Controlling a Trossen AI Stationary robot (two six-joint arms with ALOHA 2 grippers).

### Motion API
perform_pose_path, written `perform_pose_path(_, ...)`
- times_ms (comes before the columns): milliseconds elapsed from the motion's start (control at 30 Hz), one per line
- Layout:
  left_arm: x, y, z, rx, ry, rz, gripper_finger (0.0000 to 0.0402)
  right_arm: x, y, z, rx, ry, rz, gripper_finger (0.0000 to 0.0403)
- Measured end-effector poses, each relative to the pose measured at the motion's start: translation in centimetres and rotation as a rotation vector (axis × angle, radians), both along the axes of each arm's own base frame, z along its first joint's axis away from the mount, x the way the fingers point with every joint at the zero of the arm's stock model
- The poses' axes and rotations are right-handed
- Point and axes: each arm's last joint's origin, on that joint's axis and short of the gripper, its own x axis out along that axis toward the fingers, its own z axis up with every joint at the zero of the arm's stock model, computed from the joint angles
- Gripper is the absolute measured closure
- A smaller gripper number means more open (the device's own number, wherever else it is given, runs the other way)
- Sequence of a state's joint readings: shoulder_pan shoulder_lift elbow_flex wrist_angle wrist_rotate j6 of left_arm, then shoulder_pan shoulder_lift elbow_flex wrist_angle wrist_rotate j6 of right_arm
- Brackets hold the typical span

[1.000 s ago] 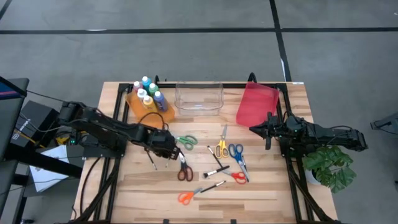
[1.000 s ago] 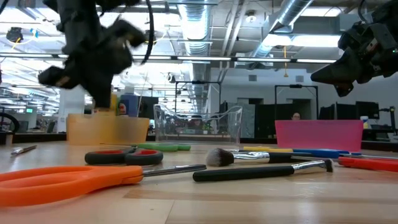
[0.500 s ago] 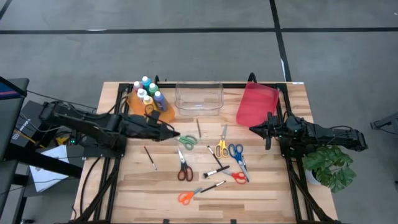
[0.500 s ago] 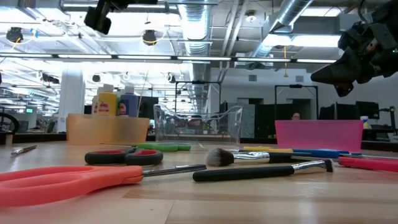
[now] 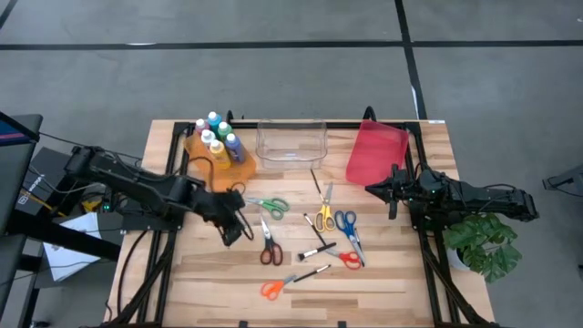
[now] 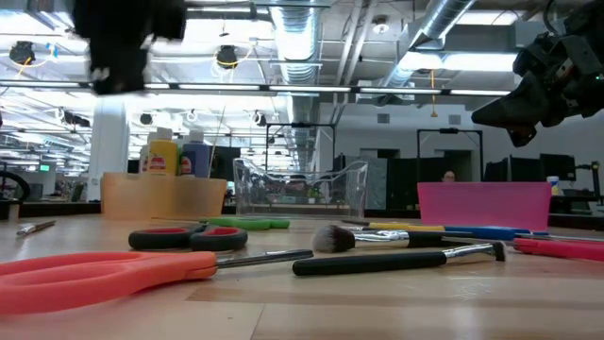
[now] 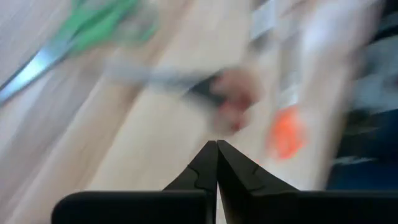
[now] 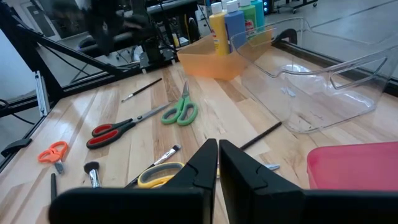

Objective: Pick & Place Paint Supplies
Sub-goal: Put the black paint brush into the transparent bin

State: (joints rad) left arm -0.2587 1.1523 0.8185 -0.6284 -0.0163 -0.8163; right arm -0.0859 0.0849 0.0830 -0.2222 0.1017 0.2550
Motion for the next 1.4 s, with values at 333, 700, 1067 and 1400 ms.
perform_pose_path(333,-1.3,0.4,-4.8,-0.163,0.602,0.843,0.039,0.0,0.0,0.0,0.0,0.0,0.0,0.0388)
perform_pose_path(700,-0.9,0.6,-5.5,-0.244,0.428,1.251,0.0259,0.0,0.0,0.0,0.0,0.0,0.0,0.0388)
perform_pose_path(1067,-3.1,0.4,-9.0,-0.31,0.532,1.419,0.0146,0.0,0.0,0.0,0.0,0.0,0.0,0.0388)
perform_pose_path(1400,-3.2,0.4,-11.2,-0.339,0.539,1.416,0.0202,0.0,0.0,0.0,0.0,0.0,0.0,0.0388)
